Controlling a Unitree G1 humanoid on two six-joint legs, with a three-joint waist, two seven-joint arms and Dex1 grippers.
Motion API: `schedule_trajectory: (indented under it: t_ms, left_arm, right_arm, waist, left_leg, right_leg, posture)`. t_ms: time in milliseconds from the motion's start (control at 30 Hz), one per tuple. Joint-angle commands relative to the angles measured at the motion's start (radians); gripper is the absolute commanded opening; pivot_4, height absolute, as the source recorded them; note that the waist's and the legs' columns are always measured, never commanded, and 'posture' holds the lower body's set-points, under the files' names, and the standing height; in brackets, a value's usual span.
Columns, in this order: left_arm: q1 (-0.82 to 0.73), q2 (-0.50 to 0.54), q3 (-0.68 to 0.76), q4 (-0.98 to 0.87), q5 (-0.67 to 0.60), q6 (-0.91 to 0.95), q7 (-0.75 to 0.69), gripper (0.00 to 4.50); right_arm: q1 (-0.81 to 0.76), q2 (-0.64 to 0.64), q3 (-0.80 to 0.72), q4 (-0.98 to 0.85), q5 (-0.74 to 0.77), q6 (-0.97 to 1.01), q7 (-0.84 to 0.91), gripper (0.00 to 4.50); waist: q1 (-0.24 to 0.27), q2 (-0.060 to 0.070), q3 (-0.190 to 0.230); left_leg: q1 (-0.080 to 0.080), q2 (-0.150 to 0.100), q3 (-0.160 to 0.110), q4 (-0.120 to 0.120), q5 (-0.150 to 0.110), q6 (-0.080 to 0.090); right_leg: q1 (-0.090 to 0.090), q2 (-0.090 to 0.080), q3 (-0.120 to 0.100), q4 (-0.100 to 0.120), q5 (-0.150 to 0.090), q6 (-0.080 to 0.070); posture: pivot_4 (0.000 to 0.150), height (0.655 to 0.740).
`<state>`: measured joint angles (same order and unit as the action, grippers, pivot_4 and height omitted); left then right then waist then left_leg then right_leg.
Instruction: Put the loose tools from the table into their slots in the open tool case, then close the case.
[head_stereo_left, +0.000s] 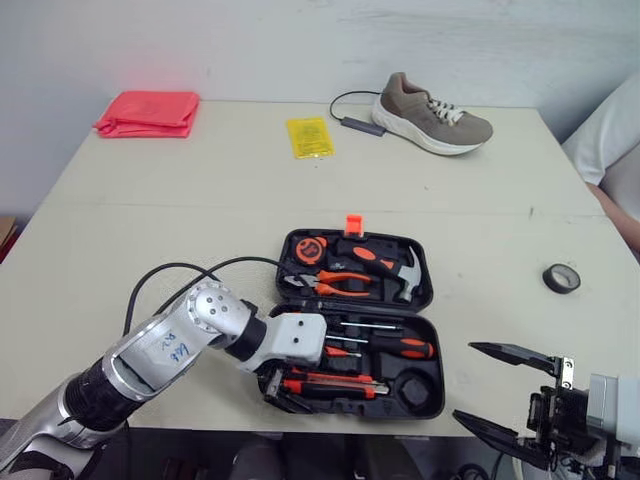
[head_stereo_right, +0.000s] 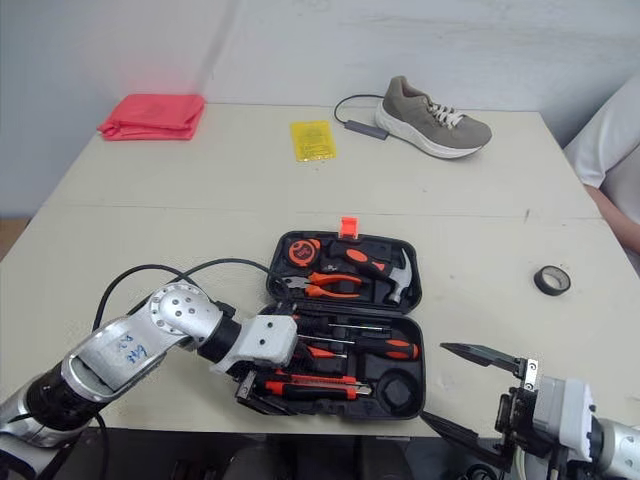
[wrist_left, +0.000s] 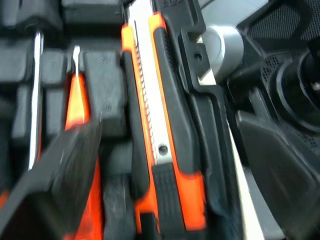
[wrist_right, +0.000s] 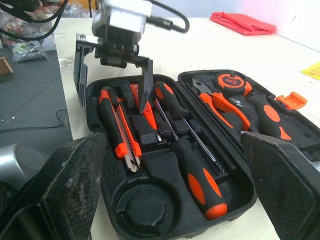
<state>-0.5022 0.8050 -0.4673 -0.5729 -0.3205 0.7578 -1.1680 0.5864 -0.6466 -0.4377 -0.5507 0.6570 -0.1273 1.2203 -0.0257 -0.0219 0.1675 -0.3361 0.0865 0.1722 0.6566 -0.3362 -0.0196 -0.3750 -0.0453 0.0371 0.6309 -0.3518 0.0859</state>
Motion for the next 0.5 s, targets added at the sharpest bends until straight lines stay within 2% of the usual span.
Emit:
schedule_trajectory:
  t_ms: [33, 100, 200, 433, 500]
  left_arm:
    - [0.025, -0.008, 0.116, 0.006, -0.083, -0.145, -0.070, 4.26]
    - [0.046, -0.026, 0.163, 0.044, -0.090, -0.249, -0.086, 4.26]
    - [0.084, -0.084, 0.218, 0.129, -0.129, -0.341, -0.096, 3.42]
    - [0.187, -0.138, 0.198, 0.253, -0.079, -0.485, -0.116, 0.16]
    - [0.209, -0.150, 0.184, 0.273, -0.064, -0.479, -0.096, 0.07]
  right_arm:
    - [-0.004, -0.003, -0.006, -0.035, 0.010, 0.005, -0.017, 4.50]
    - [-0.004, -0.004, -0.009, -0.033, 0.011, 0.007, -0.019, 4.50]
    - [-0.004, -0.004, -0.013, -0.025, 0.011, 0.010, -0.022, 4.50]
    - [-0.001, 0.007, -0.016, 0.008, -0.002, -0.002, -0.017, 4.50]
    - [0.001, 0.011, -0.016, 0.012, -0.009, -0.004, -0.020, 4.50]
  waist:
    - [0.000, 0.000, 0.000]
    - [0.000, 0.000, 0.000]
    - [0.001, 0.000, 0.000]
    - [-0.001, 0.000, 0.000]
    - [-0.001, 0.000, 0.000]
  left_leg:
    - [0.000, 0.000, 0.000, 0.000, 0.000, 0.000]
    - [0.000, 0.000, 0.000, 0.000, 0.000, 0.000]
    - [0.000, -0.001, 0.000, 0.001, 0.000, 0.000]
    - [0.000, -0.001, 0.000, 0.002, -0.001, 0.000]
    - [0.000, -0.001, 0.000, 0.002, -0.001, 0.000]
  right_leg:
    - [0.000, 0.000, 0.000, 0.000, 0.000, 0.000]
    - [0.000, 0.000, 0.000, 0.000, 0.000, 0.000]
    - [0.000, 0.000, 0.000, 0.000, 0.000, 0.000]
    - [0.000, 0.000, 0.000, 0.001, 0.000, 0.000]
    - [0.000, 0.000, 0.000, 0.001, 0.000, 0.000]
  posture:
    - [0.150, 0.7400]
    - [0.150, 0.7400]
    - [0.150, 0.7400]
    - [0.150, 0.7400]
    - [0.150, 0.7400]
